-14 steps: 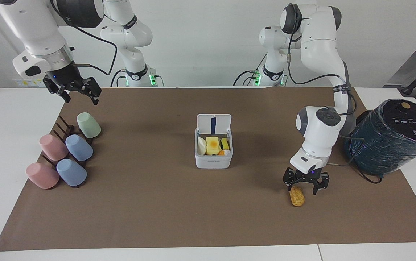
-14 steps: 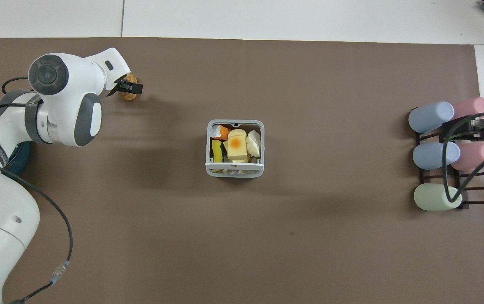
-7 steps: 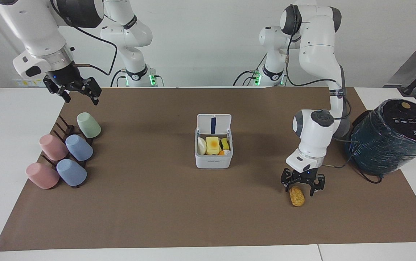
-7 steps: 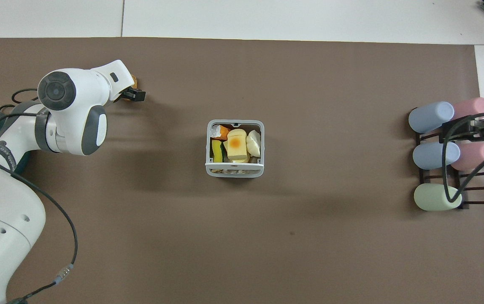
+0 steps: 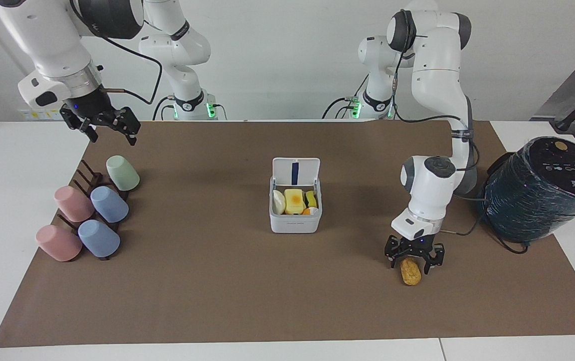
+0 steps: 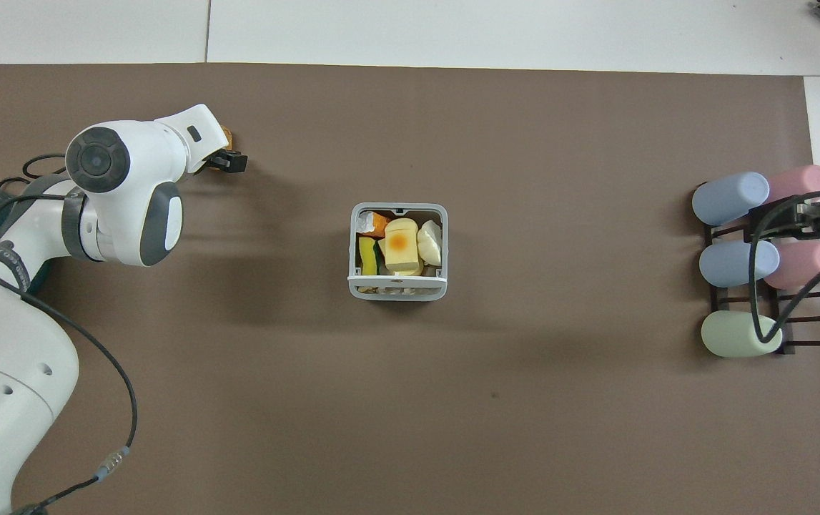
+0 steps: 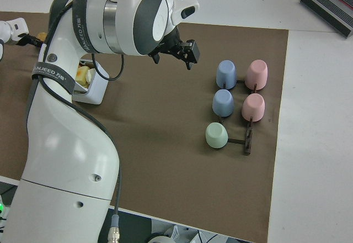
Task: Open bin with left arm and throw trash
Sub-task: 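Lift the bread roll and carry it toward the bin with the left gripper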
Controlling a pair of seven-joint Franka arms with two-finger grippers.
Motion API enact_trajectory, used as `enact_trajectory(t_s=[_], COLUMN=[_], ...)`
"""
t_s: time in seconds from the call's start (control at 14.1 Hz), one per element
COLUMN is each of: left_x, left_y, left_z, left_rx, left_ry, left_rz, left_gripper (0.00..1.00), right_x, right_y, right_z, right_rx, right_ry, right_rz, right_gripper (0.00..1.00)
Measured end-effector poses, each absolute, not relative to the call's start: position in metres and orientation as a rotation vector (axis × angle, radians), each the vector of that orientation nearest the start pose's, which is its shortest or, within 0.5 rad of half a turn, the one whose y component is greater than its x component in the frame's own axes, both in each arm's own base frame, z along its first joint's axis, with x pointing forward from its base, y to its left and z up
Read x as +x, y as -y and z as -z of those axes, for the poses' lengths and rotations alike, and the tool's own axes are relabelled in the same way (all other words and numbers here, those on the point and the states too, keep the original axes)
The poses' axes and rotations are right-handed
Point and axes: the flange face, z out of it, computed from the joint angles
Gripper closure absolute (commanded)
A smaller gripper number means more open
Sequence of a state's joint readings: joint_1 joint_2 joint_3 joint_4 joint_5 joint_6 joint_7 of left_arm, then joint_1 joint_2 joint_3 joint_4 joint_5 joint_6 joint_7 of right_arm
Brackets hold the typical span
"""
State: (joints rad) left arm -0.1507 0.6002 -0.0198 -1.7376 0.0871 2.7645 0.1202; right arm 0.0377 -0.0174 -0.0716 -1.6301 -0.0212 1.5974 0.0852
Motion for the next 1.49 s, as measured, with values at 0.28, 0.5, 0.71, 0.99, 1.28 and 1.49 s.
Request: enact_trajectory(t_s=[0.28,0.5,0.71,0.99,1.28,1.49], left_x=[0.696,0.698,0.701,0.717,0.696,0.669], left_y=[0.125,0.121,0.119,0.139,0.240,0.296], left_z=[-0.281,-0.284,-0.288,-0.331,-0.381,-0.410], left_rx=[-2.994,-2.990,-2.994,-3.064,-3.108,-3.128], left_ry=[-0.545,-0.535,-0.519,-0.387,-0.269,-0.237], left_rz=[0.682,0.693,0.683,0.450,0.261,0.206], left_gripper=[0.68,0.94,0.96,0.95,0.95,0.95], right_x=[0.550,0.550,0.550,0.550,0.550,0.550], right_y=[0.021,0.021,0.021,0.021,0.021,0.021], right_z=[-0.608,-0.608,-0.608,-0.609,-0.609,-0.609], right_rx=[-3.156,-3.156,-3.156,-3.156,-3.156,-3.156], right_ry=[-0.187,-0.187,-0.187,-0.187,-0.187,-0.187], right_rz=[-0.024,-0.025,-0.024,-0.023,-0.023,-0.023], right_gripper=[0.00,0.00,0.00,0.00,0.00,0.00])
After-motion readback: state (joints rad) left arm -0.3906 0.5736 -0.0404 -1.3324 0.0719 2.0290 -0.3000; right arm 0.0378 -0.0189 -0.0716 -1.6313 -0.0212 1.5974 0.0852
